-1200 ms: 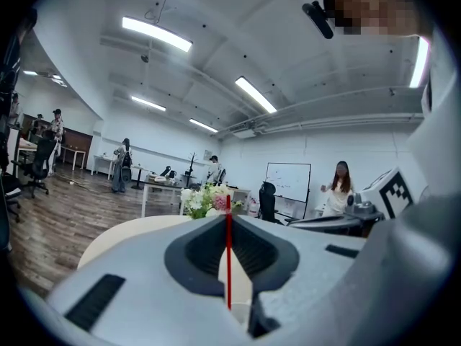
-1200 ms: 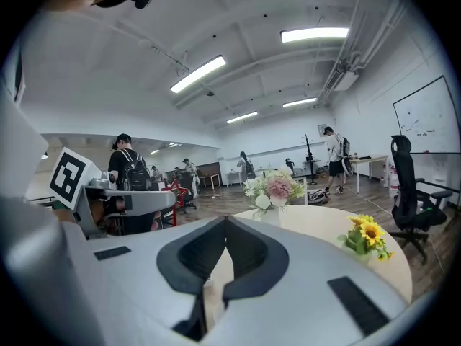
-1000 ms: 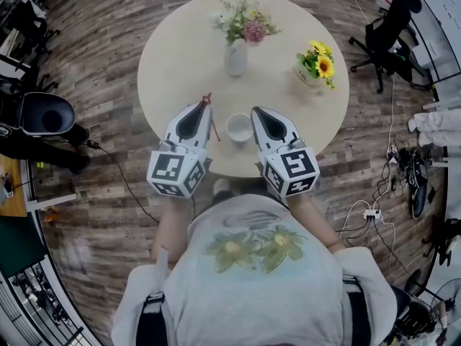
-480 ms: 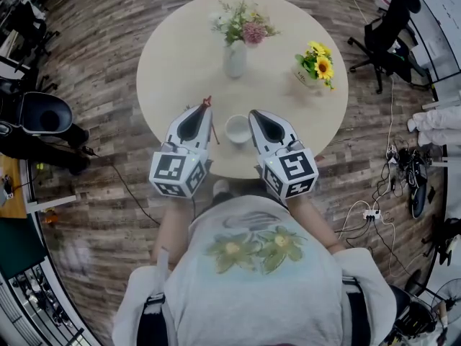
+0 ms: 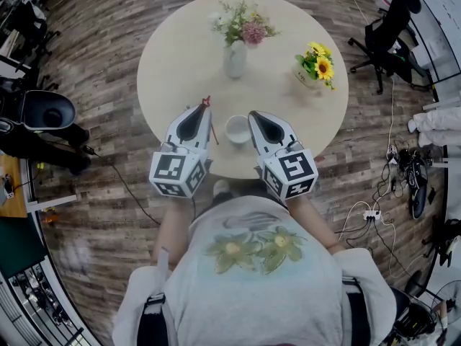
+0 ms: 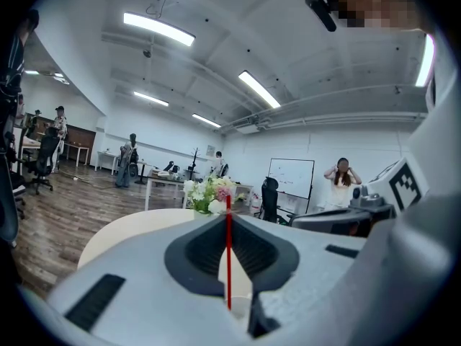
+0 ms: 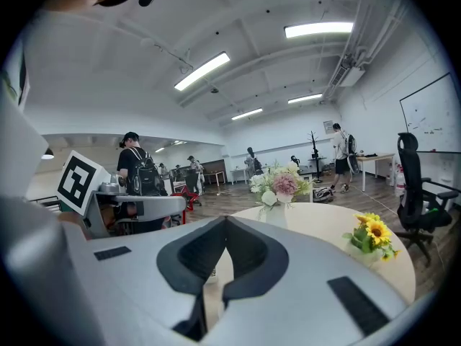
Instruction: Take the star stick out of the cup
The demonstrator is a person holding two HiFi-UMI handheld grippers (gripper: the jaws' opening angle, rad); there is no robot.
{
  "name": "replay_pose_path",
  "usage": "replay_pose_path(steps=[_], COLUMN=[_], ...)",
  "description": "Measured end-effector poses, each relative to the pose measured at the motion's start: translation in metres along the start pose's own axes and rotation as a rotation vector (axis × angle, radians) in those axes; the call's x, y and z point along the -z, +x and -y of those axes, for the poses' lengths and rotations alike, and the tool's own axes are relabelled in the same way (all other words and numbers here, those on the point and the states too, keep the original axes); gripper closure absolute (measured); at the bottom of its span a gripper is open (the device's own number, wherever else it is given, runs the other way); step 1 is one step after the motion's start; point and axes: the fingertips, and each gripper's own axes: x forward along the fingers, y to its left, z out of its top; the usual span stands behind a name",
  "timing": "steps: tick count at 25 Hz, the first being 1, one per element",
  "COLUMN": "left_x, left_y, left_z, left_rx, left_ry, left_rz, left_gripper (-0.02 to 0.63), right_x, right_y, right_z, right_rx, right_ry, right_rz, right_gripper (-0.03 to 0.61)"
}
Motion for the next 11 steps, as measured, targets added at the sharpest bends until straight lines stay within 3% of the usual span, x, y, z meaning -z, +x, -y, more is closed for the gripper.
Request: replay_pose_path(steps=[11], left_x=[-0.0008], left_y=[-0.0018], left_z=[0.0034], left_rx=[-0.002], left_ry=[-0.008], left_rz=[0.006], left_gripper=[0.594], right_x=[0.0009], right_y=[-0.004], right_z=[0.0011], right_rx=[-0.004], right_ry=[-0.005], right_rz=[-0.003], right_gripper=[0.561])
